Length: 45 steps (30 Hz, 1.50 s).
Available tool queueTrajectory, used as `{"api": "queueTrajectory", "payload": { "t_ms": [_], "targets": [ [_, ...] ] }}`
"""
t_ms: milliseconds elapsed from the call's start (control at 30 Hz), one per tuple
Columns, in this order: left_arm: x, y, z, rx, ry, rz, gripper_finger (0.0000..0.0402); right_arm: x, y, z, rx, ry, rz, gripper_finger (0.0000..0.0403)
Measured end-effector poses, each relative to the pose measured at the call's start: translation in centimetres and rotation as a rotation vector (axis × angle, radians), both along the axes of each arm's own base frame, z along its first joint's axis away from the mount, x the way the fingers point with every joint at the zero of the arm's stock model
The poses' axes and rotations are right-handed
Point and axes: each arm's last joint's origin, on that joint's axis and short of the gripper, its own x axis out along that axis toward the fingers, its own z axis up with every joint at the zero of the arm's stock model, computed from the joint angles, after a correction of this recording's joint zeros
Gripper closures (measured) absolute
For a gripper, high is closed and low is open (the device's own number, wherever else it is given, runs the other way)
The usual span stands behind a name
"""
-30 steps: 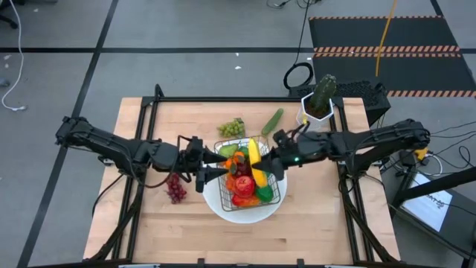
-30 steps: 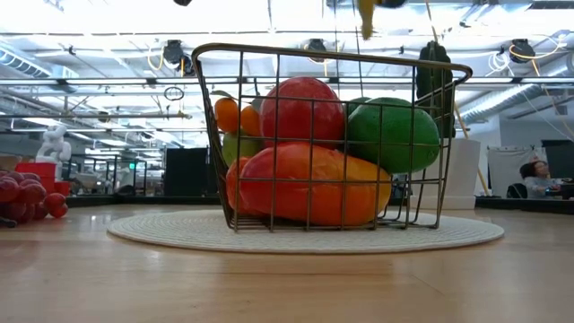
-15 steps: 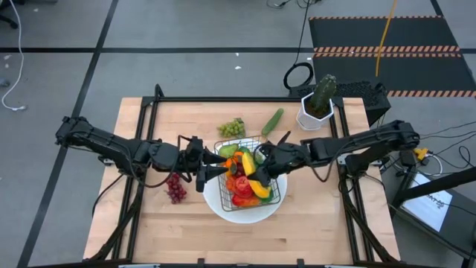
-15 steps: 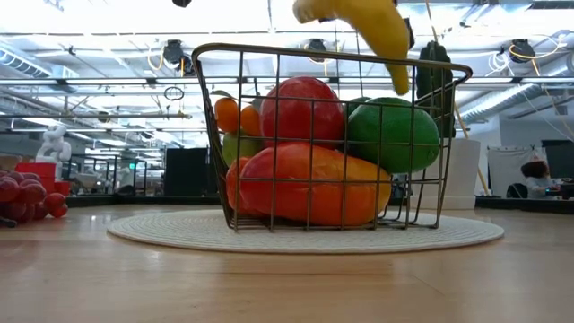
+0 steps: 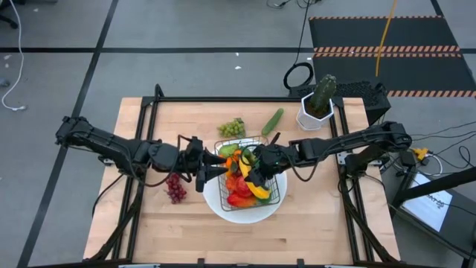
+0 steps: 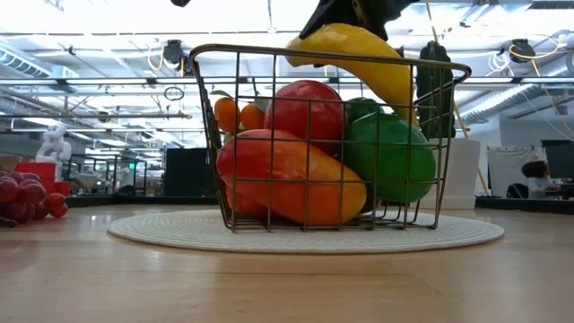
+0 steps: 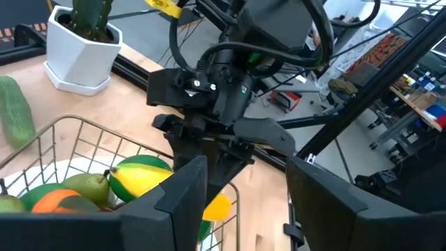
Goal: Build produce basket
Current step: Put the yellow banana into the black wire basket, then put the green cucumber into the black wire basket
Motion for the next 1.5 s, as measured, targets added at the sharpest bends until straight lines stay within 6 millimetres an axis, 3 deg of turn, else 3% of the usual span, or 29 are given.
{"api": "queueTrajectory", "payload": {
  "t_ms": [267,533,800,1067,1267,1500],
  "targets": [
    [0.0,-0.2,0.0,-0.019,-0.001,-0.003,0.0206,-0.4,-0.4,0.7,-0.009,-0.017,-0.032,0.0216],
    [0.1,0.3,0.0,-0.005,0.002,0.011,0.0206,-1.9,-2.4,2.5,-0.050,-0.044,-0.051,0.0150],
    [0.4,1.4,0.0,-0.019,-0.001,0.057,0.0206,-4.4,-6.9,5.2,-0.211,-0.130,-0.088,0.0138],
    [0.6,2.7,0.0,-0.027,-0.003,0.157,0.0206,-6.6,-13.2,5.5,-0.348,-0.139,0.009,0.0138],
    [0.6,4.0,-0.2,-0.039,0.005,0.259,0.0206,-7.1,-16.5,4.7,-0.616,-0.192,0.253,0.0138],
    [0.6,5.3,-0.6,-0.097,0.036,0.347,0.0206,-7.9,-17.9,4.1,-1.150,-0.093,0.597,0.0151]
  ]
}}
